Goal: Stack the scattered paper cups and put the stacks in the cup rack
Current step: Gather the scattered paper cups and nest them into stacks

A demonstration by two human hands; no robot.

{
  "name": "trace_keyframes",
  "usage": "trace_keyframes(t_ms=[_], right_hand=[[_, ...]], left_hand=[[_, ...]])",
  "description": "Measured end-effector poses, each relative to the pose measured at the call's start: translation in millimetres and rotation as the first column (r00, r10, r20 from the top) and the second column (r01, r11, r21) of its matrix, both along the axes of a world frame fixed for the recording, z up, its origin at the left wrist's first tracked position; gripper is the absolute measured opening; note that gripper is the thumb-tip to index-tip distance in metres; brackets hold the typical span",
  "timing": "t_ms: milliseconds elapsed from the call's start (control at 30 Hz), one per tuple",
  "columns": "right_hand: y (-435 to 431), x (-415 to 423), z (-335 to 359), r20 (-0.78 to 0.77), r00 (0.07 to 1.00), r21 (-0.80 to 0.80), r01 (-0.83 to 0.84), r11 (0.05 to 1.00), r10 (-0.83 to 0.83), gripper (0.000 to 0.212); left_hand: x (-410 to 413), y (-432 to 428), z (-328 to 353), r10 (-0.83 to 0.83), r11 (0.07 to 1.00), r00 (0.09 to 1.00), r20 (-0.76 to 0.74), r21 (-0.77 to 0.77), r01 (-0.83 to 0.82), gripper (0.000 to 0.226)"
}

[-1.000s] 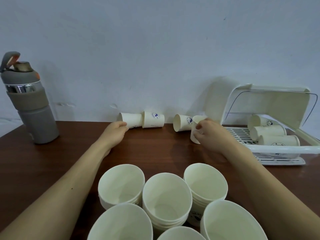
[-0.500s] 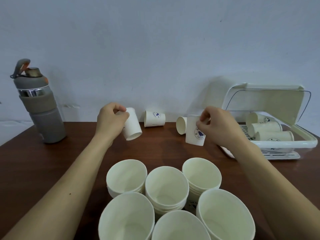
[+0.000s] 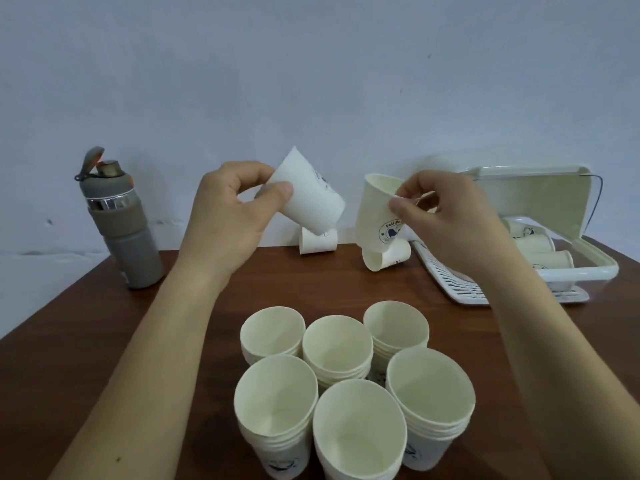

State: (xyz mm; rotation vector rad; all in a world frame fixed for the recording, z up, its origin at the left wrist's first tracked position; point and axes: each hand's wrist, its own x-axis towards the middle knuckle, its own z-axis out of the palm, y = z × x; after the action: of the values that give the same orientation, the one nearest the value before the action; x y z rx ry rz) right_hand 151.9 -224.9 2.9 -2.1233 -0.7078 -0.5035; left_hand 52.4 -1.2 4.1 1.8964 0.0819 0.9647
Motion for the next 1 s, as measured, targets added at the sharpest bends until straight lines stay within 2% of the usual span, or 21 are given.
trace_keyframes(t_ms=[67,133,233,367,500,700,833,1000], right_hand=[[-3,-3,3,-0.001,1.000,-0.032,-0.005,0.999,0.005,0.010],[-6,-5,5,-0.012,1.000,-0.065,-0.011,0.998,0.010,0.011],[-9,-11,8,-0.051,0.999,-0.081,-0.013,0.997,0.009,0.016],[-11,-21,11,-0.133,0.990,-0.059,-0.049,0.997,0.041,0.029],[-7,-31,11,-0.169,0.982,-0.087,-0.105,0.991,0.089,0.039],[-3,-37,9,-0.188,0.968,-0.042,-0.178,0.983,0.167,0.039],[-4,-35,7,-0.172,0.969,-0.030,-0.183,0.983,0.175,0.042],[-2,-43,9,-0.182,0.965,-0.049,-0.200,0.978,0.189,0.043]], left_hand=[[-3,-3,-3,0.041,0.999,0.999,-0.018,0.005,-0.041,0.006],[-2,-4,-6,0.034,0.999,0.995,-0.096,0.011,-0.033,0.012],[-3,-4,-5,-0.036,0.999,0.976,-0.216,0.008,0.039,0.024],[-8,-1,-4,-0.136,0.986,0.951,-0.276,0.055,0.157,0.021],[-17,0,3,-0.150,0.964,0.937,-0.317,0.164,0.209,0.019],[-23,1,8,-0.211,0.939,0.905,-0.369,0.182,0.293,0.045],[-24,3,6,-0.214,0.929,0.859,-0.465,0.176,0.327,0.060],[-31,0,10,-0.126,0.886,0.833,-0.538,0.316,0.339,0.068]])
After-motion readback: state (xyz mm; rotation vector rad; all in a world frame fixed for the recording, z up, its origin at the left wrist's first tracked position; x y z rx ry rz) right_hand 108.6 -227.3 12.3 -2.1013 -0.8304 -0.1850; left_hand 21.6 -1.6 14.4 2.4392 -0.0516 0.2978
